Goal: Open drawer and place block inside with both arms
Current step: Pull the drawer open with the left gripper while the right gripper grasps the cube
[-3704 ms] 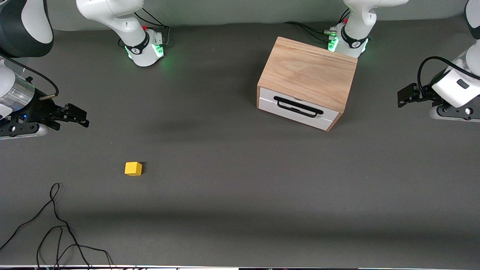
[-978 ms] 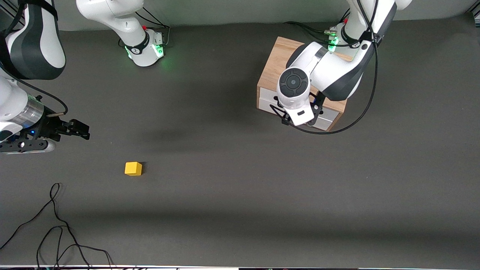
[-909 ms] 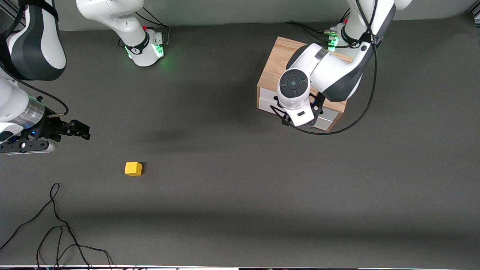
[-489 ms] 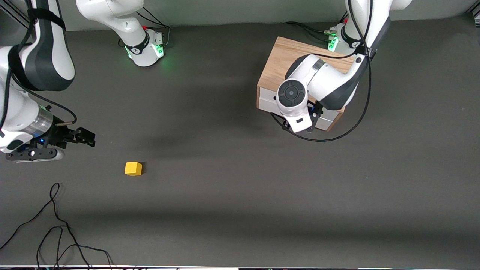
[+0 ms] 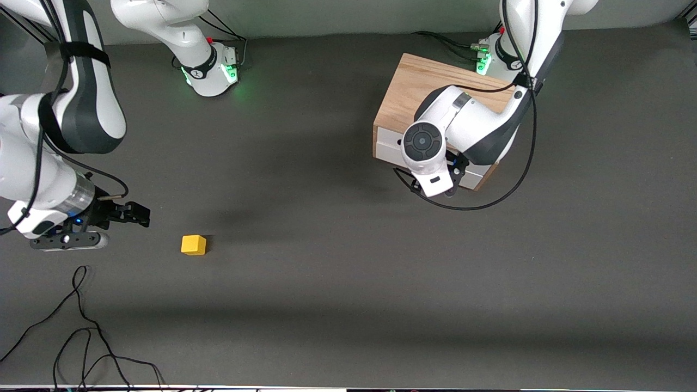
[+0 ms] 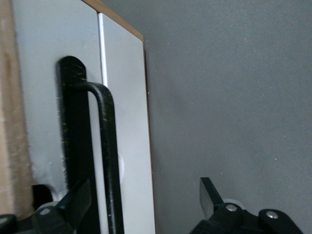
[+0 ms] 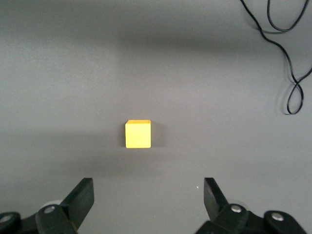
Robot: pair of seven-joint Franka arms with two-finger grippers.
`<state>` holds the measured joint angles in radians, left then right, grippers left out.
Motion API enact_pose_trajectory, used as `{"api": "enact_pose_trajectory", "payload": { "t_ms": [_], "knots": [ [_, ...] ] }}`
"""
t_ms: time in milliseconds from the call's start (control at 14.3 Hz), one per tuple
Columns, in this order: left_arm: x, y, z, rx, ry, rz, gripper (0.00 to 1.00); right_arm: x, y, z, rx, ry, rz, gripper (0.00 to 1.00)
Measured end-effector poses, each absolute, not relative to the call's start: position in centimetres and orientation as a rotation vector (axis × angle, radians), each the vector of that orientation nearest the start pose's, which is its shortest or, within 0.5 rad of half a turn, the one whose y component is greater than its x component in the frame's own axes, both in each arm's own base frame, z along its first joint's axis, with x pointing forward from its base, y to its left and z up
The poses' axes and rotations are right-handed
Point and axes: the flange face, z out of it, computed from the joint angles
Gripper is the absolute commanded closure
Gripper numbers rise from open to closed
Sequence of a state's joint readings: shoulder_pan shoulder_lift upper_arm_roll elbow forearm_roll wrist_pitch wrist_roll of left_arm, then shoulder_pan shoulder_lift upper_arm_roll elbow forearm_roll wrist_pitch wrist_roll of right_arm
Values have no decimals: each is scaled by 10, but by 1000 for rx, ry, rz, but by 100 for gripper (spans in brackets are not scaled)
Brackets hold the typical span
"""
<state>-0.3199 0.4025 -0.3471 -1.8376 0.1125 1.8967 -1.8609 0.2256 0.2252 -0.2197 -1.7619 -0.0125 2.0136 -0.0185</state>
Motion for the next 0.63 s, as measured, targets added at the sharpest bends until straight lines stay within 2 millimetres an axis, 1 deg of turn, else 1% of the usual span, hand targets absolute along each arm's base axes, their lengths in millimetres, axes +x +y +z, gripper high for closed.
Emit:
{"api": "enact_pose_trajectory", "payload": {
  "t_ms": [140, 280, 489, 629],
  "knots": [
    [485, -356, 294, -2393, -1535, 181, 0, 631, 12, 430, -3204, -58, -57, 0],
    [486, -355, 292, -2397, -1527, 163, 0, 634, 13, 423, -3206, -59, -60, 0],
    [491, -355, 294, -2411, -1533, 144, 0, 641, 13, 410, -3208, -60, -99, 0],
    [497, -357, 294, -2425, -1536, 131, 0, 650, 15, 386, -3213, -63, -136, 0]
  ]
}}
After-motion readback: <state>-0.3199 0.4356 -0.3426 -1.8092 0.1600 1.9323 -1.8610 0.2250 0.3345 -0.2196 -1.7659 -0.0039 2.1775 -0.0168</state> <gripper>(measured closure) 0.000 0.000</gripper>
